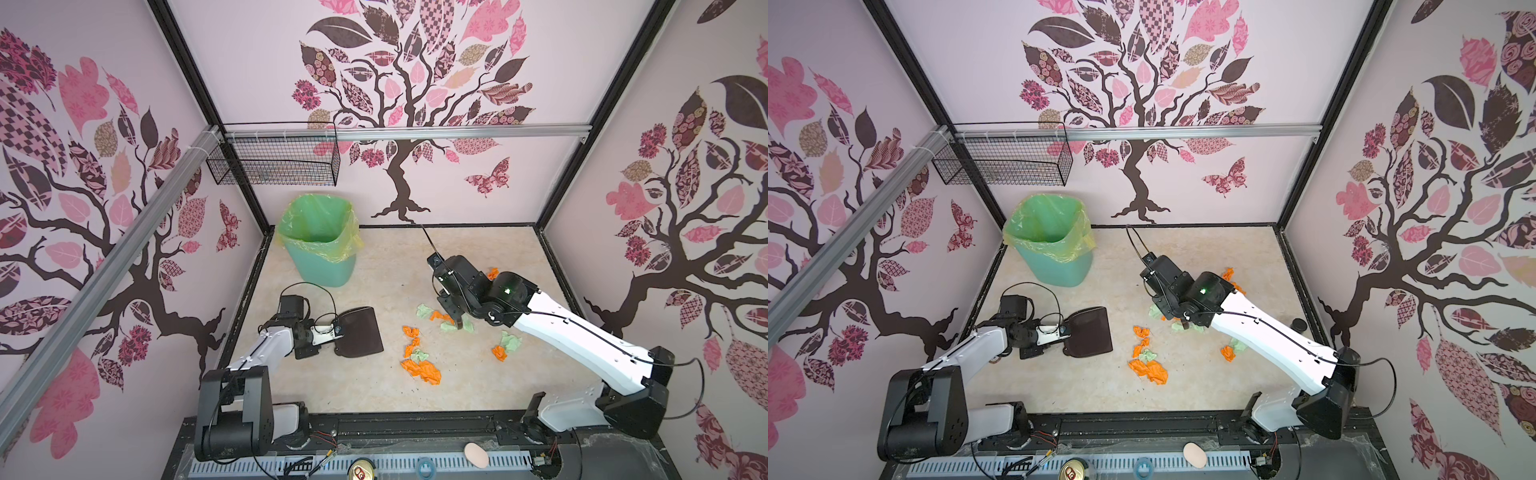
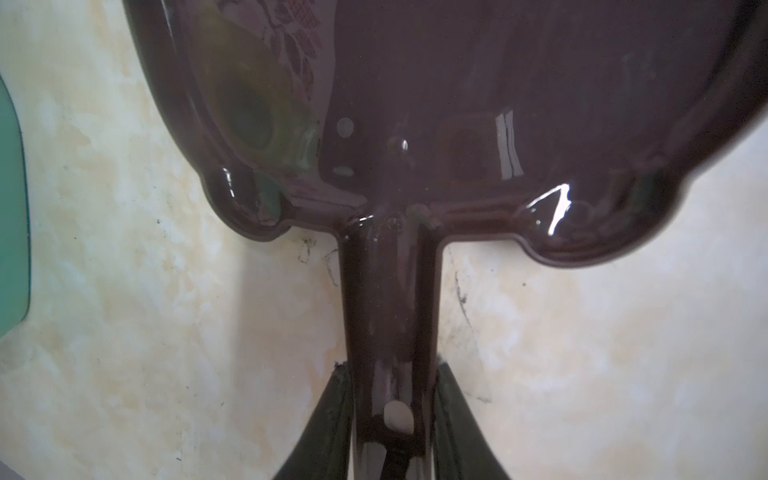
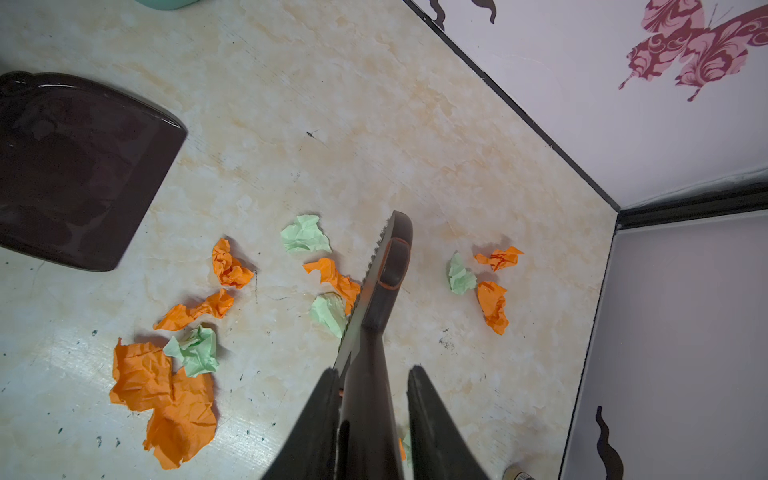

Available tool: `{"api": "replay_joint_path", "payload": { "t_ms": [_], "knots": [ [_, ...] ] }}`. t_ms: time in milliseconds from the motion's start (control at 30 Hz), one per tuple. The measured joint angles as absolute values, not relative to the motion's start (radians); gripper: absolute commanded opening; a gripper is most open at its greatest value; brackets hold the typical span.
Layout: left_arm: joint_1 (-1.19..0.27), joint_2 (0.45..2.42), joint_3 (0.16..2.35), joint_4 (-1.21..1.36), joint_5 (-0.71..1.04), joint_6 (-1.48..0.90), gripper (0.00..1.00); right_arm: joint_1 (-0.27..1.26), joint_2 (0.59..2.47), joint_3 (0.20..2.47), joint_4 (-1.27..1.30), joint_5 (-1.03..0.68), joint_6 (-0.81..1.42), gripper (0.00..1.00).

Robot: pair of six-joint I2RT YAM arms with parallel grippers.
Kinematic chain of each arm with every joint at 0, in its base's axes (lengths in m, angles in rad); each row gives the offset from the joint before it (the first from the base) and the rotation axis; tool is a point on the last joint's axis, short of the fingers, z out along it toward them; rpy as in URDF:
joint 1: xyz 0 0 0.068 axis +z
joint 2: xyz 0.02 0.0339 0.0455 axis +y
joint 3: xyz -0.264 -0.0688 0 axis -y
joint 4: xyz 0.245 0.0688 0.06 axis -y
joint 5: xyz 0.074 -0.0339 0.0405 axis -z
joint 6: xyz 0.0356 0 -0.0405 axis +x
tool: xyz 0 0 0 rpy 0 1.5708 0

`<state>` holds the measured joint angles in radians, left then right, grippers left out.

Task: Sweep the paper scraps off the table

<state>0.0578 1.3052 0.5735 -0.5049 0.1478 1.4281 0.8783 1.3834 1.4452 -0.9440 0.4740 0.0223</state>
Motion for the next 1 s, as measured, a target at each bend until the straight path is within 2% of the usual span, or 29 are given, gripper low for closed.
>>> {"api": "replay_joint_path", "payload": {
  "t_ms": [233, 433, 500, 800, 1000],
  "knots": [
    [0.058, 1.32, 0.584, -0.496, 0.152, 1.427, 0.06, 0.878, 1.383, 1.445, -0.944, 0.464, 0.027, 0.0],
    [0.058, 1.306, 0.583, -0.515, 0.152, 1.424, 0.1, 0.878, 1.383, 1.422, -0.934, 0.456, 0.027, 0.0],
    [0.057, 1.29, 0.582, -0.549, 0.15, 1.422, 0.15, 0.878, 1.383, 1.413, -0.935, 0.455, 0.027, 0.0],
    [0.056, 1.19, 0.58, -0.685, 0.151, 1.422, 0.52, 0.878, 1.383, 1.413, -0.933, 0.445, 0.03, 0.0],
    [0.056, 1.205, 0.58, -0.69, 0.147, 1.43, 0.65, 0.878, 1.383, 1.412, -0.934, 0.433, 0.039, 0.0]
  ]
}}
